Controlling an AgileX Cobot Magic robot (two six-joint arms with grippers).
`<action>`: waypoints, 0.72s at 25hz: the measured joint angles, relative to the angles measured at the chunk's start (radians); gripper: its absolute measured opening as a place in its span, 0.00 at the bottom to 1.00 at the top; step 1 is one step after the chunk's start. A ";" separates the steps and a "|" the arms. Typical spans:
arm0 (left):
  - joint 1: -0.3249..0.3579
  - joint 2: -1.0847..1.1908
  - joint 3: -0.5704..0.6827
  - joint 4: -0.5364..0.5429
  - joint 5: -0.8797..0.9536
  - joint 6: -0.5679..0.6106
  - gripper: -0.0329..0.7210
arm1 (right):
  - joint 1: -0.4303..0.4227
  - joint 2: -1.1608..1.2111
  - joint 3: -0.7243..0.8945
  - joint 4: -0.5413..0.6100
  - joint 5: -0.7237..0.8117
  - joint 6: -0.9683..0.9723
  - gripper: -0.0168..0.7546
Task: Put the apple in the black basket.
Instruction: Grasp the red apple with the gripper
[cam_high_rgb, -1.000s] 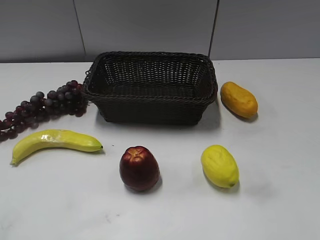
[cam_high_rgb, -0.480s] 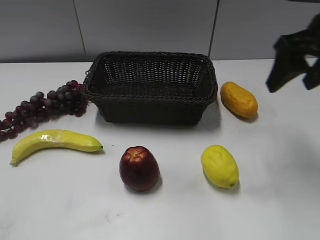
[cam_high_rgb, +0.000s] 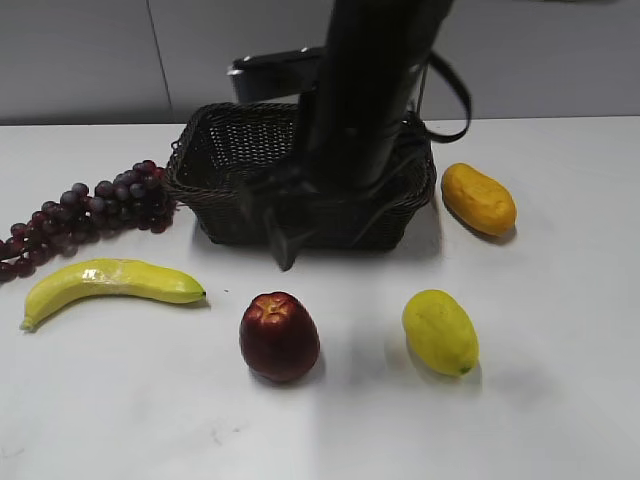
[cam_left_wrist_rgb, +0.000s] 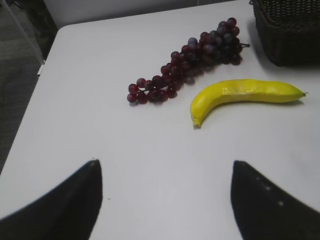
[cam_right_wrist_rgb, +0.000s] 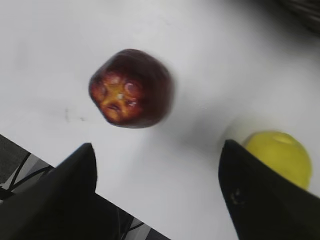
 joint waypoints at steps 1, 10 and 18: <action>0.000 0.000 0.000 0.000 0.000 0.000 0.83 | 0.020 0.026 -0.012 -0.002 -0.001 0.016 0.77; 0.000 0.000 0.000 0.001 0.000 0.000 0.83 | 0.108 0.219 -0.127 -0.019 0.002 0.119 0.77; 0.000 0.000 0.000 0.001 0.000 0.000 0.83 | 0.108 0.285 -0.133 -0.096 0.019 0.162 0.77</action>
